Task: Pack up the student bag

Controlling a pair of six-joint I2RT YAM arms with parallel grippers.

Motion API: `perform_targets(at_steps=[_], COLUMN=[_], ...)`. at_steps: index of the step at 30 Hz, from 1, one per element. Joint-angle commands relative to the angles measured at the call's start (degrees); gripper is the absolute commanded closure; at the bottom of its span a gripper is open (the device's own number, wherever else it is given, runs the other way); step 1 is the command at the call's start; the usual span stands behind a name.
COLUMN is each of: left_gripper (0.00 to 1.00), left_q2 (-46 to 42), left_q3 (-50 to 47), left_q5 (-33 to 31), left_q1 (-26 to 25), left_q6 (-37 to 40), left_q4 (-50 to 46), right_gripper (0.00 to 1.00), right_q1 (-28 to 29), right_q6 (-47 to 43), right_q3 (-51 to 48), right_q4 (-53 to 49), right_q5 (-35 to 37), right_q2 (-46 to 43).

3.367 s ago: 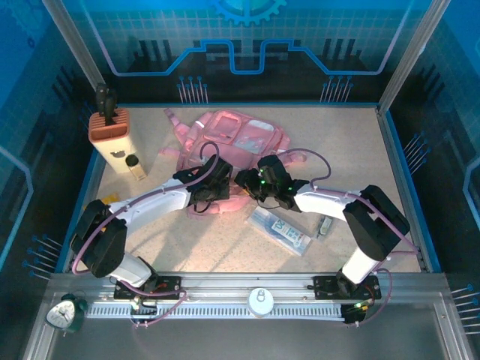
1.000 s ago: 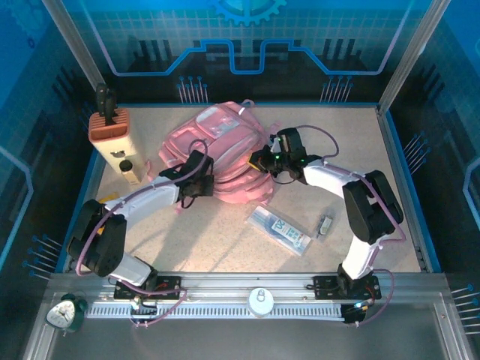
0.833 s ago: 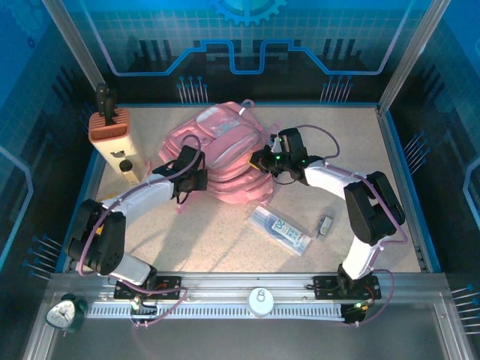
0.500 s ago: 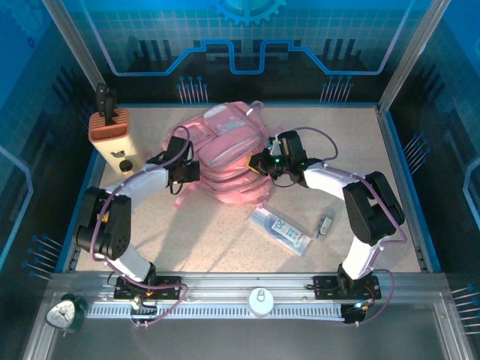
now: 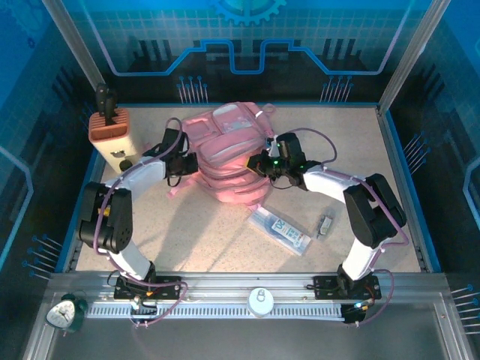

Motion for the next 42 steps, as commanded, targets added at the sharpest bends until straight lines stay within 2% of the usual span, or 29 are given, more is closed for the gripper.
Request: perform_targets(at_steps=[1,4,9,11,16,18,19,21,23,25,28,30,36,39,42], left_gripper=[1.0,1.0,1.0,1.0,1.0,0.85,0.79,0.62,0.52,0.46,0.45,0.45,0.49,0.49,0.5], left_q2=[-4.65,-5.33,1.13,3.09,2.18,2.01,1.29,-1.29,-5.42,-10.71,-18.83,-23.83,-28.87,-28.38,-27.45], left_q3=[-1.76,-3.28,2.58,5.06,4.31,4.49,4.07,2.37,0.07,-2.81,-7.91,-12.88,-20.48,-21.15,-22.15], left_q5=[-8.63,-12.83,-17.54,-17.49,-13.15,-11.65,-10.28,-7.82,-3.54,-0.51,-0.9,1.04,0.3,-3.69,-6.27], left_q1=[-2.37,-3.02,3.93,4.51,4.07,3.98,3.77,3.22,2.42,0.39,-4.4,-7.84,-19.62,-26.92,-31.27], left_q6=[3.66,4.14,1.71,0.89,-0.41,-1.27,-1.47,-2.7,-5.39,-9.75,-16.03,-20.83,-32.47,-36.19,-39.06], left_q4=[-2.08,-1.74,-7.33,-8.89,-6.37,-7.8,-7.93,-8.15,-8.37,-8.44,-7.15,-3.68,0.77,1.64,3.32], right_gripper=[1.0,1.0,1.0,1.0,1.0,1.0,0.97,0.76,0.62,0.48,0.39,0.35,0.31,0.31,0.32], right_q1=[-5.98,-9.0,-8.68,-7.06,-3.51,-3.07,-2.93,-2.65,-2.43,-2.2,-2.12,-2.2,-1.22,1.36,3.86], right_q6=[-4.13,-5.29,-6.82,-6.84,-4.71,-3.76,-3.92,-5.4,-8.61,-12.97,-18.04,-20.58,-24.55,-23.84,-23.09], right_q3=[3.77,5.36,6.62,6.22,4.09,3.63,3.47,2.27,0.95,-0.35,-4.13,-7.42,-16.24,-20.33,-23.2], right_q4=[-5.64,-7.19,-8.71,-8.3,-3.29,-0.92,-0.79,-2.35,-6.04,-12.16,-19.03,-23.9,-33.87,-35.68,-35.46], right_q5=[-0.19,-1.69,-3.33,-3.45,-4.17,-6.42,-7.32,-6.69,-5.16,-3.86,-0.08,3.37,5.38,7.1,7.18], right_q2=[-0.82,-0.97,1.3,1.9,3.1,3.56,3.31,1.44,-1.38,-4.56,-10.49,-14.75,-22.57,-26.07,-27.36])
